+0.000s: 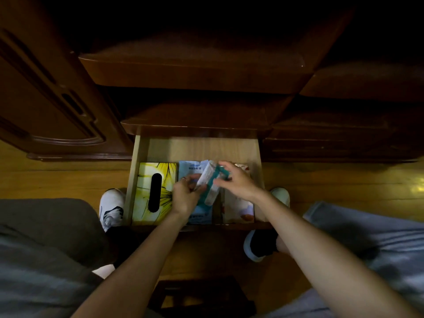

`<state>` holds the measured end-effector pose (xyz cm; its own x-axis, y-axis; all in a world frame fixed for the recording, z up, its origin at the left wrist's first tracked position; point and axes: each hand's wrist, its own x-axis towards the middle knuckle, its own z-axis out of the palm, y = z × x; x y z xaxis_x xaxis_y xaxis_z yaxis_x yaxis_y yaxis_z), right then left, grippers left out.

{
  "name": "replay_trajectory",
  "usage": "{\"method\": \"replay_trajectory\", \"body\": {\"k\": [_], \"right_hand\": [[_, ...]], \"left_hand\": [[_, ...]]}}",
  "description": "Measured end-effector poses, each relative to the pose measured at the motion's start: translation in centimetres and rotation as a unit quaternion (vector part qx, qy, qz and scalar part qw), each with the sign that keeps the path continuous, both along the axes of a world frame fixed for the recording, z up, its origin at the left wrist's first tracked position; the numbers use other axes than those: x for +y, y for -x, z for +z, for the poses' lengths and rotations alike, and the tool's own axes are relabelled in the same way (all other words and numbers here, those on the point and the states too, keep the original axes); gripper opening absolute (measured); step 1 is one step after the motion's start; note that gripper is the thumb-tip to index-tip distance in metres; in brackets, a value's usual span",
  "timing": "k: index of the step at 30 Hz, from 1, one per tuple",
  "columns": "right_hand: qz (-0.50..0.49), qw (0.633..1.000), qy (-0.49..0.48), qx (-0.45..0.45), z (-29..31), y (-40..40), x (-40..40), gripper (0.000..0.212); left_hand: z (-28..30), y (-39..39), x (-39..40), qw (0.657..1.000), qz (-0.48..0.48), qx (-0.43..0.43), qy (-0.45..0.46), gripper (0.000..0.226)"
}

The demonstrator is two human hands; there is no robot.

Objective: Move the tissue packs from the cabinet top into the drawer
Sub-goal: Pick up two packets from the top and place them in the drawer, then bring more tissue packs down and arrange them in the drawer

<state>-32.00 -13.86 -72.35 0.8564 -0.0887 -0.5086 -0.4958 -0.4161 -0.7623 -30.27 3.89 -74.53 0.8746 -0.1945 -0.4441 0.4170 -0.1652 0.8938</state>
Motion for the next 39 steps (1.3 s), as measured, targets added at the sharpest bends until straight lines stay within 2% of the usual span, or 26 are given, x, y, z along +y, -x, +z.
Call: {"method": "replay_trajectory", "body": {"k": [2,4,7,9,12,16,18,20,22,25,29,32,34,36,39], "right_hand": [[0.007,0.998,0.038,-0.040,0.4,0.7,-1.0,0.047],[-0.021,0.984,0.152,-0.086,1.4,1.1,-2.5,0.031],[0.031,0.900,0.398,-0.174,2.9,2.0,-4.6,0.020],[0.125,0.856,0.479,-0.148,2.8,3.1,-5.0,0.024],[0.281,0.795,0.536,-0.047,0.2,5.3,-3.7,0.047],[0.272,0.802,0.532,0.013,-1.9,6.0,-1.8,0.078],[0.312,0.773,0.551,0.041,-2.5,5.6,-1.7,0.076],[0.378,0.728,0.567,0.076,-2.9,5.2,-1.8,0.063],[0.397,0.712,0.570,0.099,-2.8,4.6,-1.6,0.054],[0.386,0.718,0.569,0.104,-1.0,3.3,-1.0,0.038],[0.308,0.794,0.522,0.046,3.4,1.9,-1.4,0.036],[0.247,0.841,0.481,0.006,8.0,1.7,-2.0,0.034],[0.192,0.864,0.462,-0.051,12.1,1.1,-2.5,0.031],[0.132,0.872,0.452,-0.133,17.3,0.0,-3.2,0.027],[0.034,0.846,0.444,-0.294,26.5,-2.2,-4.8,0.021]], "left_hand": [[0.1,0.0,-0.4,0.998,-0.050,-0.029,-0.030,0.023],[0.0,-0.1,-0.3,0.989,-0.072,-0.073,-0.111,0.029],[-0.2,-0.3,0.4,0.982,-0.003,-0.086,-0.170,0.023],[-0.4,-0.6,0.8,0.986,0.035,-0.050,-0.156,0.017],[-0.8,-0.8,1.2,0.988,0.036,-0.028,-0.148,0.017],[-1.4,-0.4,1.3,0.989,0.002,-0.027,-0.144,0.018],[-1.8,-0.3,1.4,0.987,-0.022,-0.029,-0.154,0.016],[-2.2,-0.3,1.3,0.985,-0.045,-0.038,-0.162,0.016],[-2.5,-0.1,1.3,0.975,-0.089,-0.051,-0.199,0.017],[-2.2,0.4,1.7,0.924,-0.221,-0.085,-0.301,0.023],[0.1,2.0,3.8,0.885,-0.366,-0.082,-0.278,0.032],[2.4,2.2,4.9,0.828,-0.455,-0.110,-0.308,0.039],[5.4,0.1,4.7,0.808,-0.460,-0.142,-0.339,0.035],[10.4,-3.0,4.1,0.805,-0.424,-0.193,-0.368,0.030],[20.9,-8.4,2.9,0.794,-0.320,-0.349,-0.381,0.023]]}}
